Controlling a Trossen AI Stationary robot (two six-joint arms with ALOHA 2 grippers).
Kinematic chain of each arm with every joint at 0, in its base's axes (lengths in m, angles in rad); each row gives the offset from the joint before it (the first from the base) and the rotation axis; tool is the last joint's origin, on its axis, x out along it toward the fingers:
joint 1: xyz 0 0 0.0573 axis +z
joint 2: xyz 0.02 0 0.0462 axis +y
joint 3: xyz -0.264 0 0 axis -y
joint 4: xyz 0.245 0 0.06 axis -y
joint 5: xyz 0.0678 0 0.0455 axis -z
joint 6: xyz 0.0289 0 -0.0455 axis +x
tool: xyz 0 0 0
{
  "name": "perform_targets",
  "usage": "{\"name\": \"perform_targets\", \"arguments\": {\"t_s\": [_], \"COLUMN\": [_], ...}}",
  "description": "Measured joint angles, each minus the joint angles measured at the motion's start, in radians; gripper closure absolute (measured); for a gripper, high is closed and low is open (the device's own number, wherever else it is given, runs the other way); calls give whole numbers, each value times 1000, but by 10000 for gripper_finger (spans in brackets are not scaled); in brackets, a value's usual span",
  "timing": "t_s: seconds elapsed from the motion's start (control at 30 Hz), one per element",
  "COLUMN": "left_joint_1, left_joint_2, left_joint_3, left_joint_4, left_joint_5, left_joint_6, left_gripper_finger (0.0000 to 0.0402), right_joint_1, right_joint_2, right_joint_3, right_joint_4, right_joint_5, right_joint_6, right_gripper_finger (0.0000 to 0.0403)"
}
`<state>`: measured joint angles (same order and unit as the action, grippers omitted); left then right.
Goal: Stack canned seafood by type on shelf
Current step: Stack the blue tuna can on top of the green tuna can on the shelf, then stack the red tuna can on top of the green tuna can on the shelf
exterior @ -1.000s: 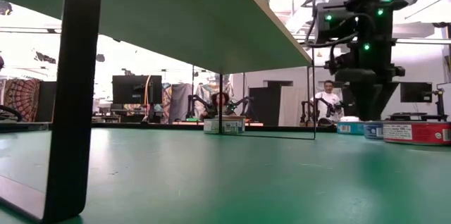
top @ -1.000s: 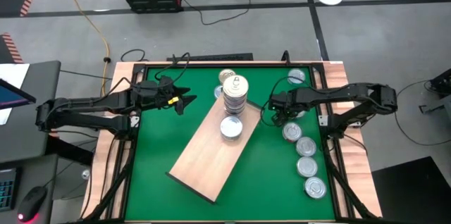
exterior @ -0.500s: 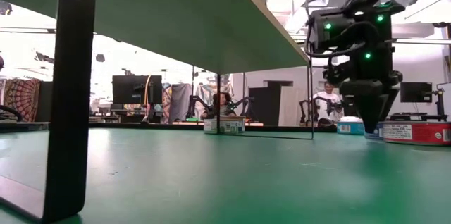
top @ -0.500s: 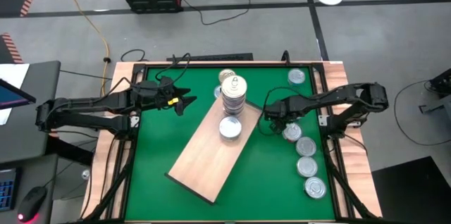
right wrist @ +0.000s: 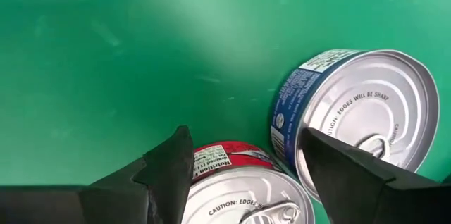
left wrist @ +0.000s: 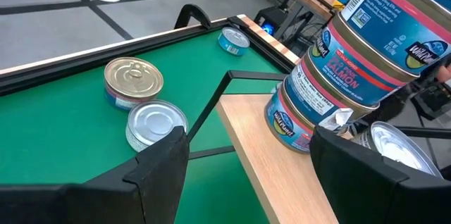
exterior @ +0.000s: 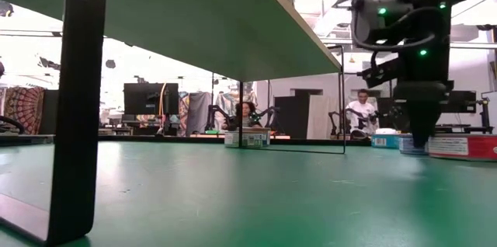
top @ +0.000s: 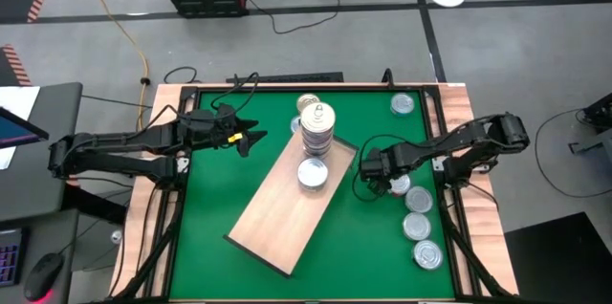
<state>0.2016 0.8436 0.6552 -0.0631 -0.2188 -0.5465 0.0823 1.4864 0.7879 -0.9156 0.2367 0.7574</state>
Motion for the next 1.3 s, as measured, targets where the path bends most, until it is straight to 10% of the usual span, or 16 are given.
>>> {"name": "perform_targets", "arguments": {"t_s": [0.6,1.3], "left_joint_1": [0,0], "left_joint_2": [0,0], "left_joint_3": [0,0], "left_joint_4": [0,-10], "left_joint_5": [11,14], "left_joint_6": [1,-23], "left_gripper_finger": [120,120], "right_joint_1": [145,405], "right_joint_2": [-165,109], "right_joint_3": [48,93], "right_joint_4": [-238,-115], "right_joint_5": [-30,-58], "right_joint_6": [31,160], "right_gripper_finger": [117,117]}}
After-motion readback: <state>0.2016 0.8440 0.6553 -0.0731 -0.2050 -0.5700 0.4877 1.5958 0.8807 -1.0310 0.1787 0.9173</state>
